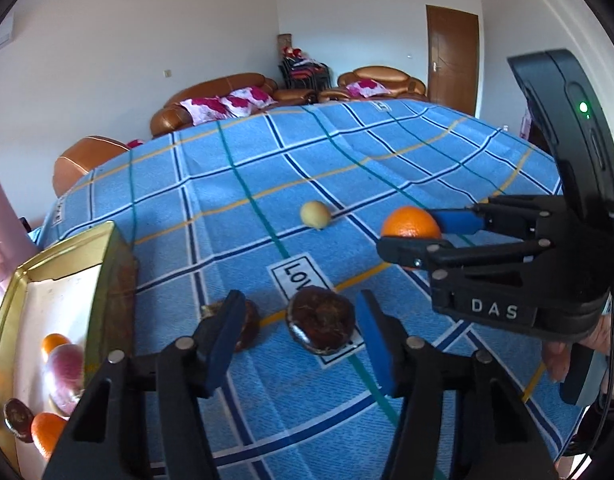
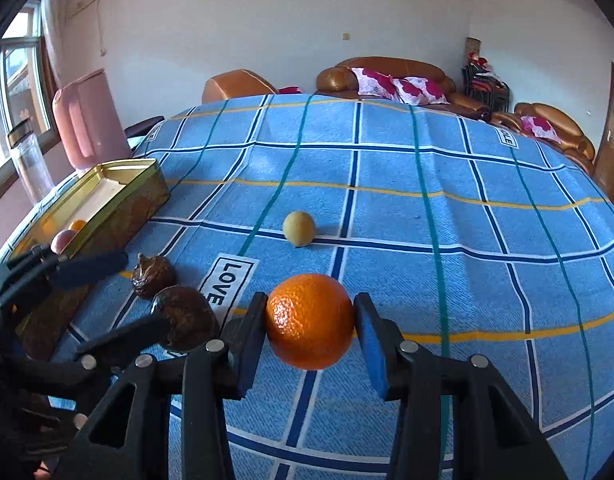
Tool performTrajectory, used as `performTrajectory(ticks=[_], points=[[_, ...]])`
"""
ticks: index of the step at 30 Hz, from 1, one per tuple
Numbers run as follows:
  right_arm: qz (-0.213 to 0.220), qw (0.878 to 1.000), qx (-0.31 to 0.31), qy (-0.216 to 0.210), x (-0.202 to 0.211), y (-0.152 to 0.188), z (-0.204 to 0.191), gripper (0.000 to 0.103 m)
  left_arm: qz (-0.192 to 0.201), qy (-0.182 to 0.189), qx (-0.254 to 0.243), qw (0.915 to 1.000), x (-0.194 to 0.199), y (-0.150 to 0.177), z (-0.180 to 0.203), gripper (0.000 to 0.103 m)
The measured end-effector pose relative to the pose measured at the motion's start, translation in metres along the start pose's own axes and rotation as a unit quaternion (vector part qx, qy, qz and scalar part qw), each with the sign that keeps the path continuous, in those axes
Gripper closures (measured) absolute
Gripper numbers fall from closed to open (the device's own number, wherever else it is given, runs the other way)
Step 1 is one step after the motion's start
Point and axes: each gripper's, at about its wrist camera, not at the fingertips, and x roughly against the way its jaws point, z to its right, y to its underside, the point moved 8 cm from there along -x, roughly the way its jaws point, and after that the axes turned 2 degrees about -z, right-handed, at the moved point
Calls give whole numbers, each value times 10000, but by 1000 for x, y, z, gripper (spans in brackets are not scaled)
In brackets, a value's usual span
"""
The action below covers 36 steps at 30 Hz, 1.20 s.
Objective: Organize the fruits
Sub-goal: 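Grasp a dark brown fruit with the left tool while the right grasps an orange, then lift the dark brown fruit with the left tool while the right lifts the orange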
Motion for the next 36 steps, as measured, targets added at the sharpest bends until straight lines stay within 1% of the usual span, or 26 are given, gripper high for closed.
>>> performTrajectory(ticks=[5,8,10,13,14,15,16,20,23,36], points=[[44,10000,-6,36,2,-2,0,57,-198,28,-241,9995,-10,0,12,44],[48,9999,-95,2,2,-2,4,57,-362,51,-282,9989,-18,0,15,44],[46,9999,-97,-4,2,-2,4,57,-425,78,-310,9986,-23,-1,17,47],[15,10000,-58,4,1,-1,3,57,-661,93,-329,9972,-33,2,19,48],[-4,10000,-52,-7,0,-1,3,57,-739,113,-296,9968,-36,4,18,51],[-15,10000,-60,-22,0,-1,3,57,-768,141,-262,9966,-37,4,17,58],[-19,10000,-73,-30,-1,-1,3,57,-781,186,-219,9965,-37,4,16,58],[-31,10000,-75,-33,-1,-1,3,57,-731,177,-265,9968,-35,5,18,58],[-4,10000,-38,-5,0,-2,2,57,-586,141,-300,9977,-30,3,19,58],[190,9997,51,-143,6,-3,-3,57,-138,117,72,9998,-14,-6,3,58]])
